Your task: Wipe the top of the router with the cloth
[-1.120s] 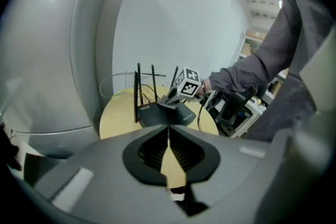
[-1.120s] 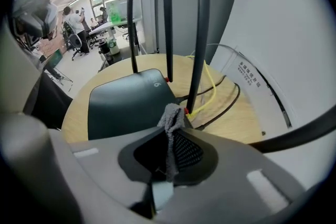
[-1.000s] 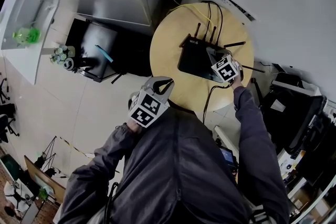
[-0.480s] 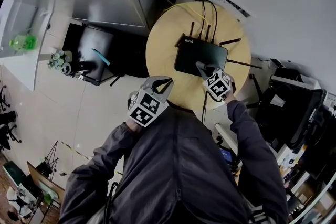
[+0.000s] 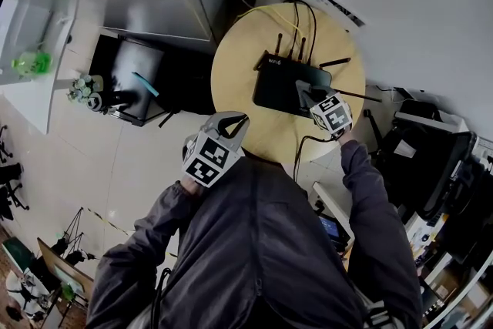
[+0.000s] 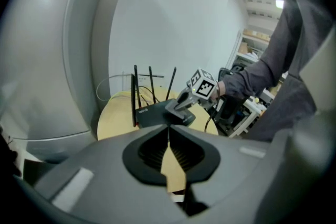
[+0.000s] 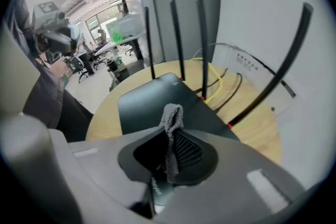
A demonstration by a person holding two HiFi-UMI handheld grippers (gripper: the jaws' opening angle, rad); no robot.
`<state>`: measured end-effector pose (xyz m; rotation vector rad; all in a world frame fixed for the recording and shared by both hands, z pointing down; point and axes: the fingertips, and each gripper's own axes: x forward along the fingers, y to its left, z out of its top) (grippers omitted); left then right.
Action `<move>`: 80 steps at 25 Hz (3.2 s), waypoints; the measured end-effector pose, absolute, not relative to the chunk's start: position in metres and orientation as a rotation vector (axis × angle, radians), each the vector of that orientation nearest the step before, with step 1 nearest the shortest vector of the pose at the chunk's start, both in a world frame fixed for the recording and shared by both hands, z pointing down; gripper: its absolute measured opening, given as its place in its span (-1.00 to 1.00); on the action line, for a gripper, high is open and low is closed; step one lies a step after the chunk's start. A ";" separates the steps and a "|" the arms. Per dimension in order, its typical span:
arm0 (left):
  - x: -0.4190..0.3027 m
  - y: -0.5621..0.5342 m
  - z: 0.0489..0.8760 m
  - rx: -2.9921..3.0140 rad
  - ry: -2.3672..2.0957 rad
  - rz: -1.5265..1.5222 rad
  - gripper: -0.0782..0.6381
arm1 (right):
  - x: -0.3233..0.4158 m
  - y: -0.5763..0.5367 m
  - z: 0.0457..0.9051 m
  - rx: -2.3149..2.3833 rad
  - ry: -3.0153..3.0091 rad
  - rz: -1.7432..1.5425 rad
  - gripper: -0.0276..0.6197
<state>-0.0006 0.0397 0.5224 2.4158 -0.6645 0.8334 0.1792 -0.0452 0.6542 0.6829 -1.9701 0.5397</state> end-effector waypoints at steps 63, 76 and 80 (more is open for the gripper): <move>-0.005 0.050 0.513 2.462 -0.616 0.880 -0.78 | 0.242 -0.029 0.669 0.762 -1.735 0.349 -0.84; -0.011 0.050 0.514 2.515 -0.501 0.907 -0.78 | 0.217 0.024 0.661 0.874 -1.764 0.472 -0.84; -0.018 0.053 0.515 2.532 -0.464 0.915 -0.78 | 0.158 0.029 0.642 0.954 -1.924 0.632 -0.84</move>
